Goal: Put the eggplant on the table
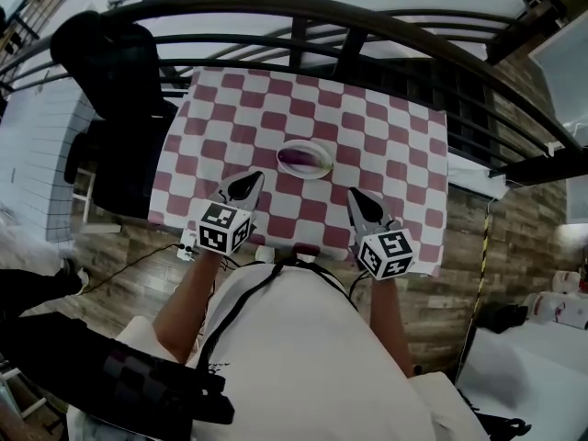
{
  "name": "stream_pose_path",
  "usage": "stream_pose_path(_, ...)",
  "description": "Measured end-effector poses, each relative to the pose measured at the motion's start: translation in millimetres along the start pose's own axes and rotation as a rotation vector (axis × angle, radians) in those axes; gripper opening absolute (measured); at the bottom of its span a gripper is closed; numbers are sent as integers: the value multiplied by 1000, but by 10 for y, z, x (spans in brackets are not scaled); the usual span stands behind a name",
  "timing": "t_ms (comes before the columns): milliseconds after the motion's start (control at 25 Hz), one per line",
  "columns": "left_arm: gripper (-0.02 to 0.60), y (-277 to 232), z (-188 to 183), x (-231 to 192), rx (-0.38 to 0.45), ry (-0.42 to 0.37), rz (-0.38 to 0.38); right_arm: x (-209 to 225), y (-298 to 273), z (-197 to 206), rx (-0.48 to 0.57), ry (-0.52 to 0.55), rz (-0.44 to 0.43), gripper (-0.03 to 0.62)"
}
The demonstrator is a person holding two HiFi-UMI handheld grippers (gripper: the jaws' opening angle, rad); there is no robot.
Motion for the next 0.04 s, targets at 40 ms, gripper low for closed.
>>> stream_pose_path(40, 6, 3, 10, -9, -3, 1, 2, -7, -6, 4, -1, 0, 2, 6)
Point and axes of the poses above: the fingertips, and each gripper's own axes: y backward along the fingers, x to its right, z out of its underside, the point moved 8 cm from there along y, backward along the fingers, and after that the axes turned 6 degrees about z, right-handed, at the moved point
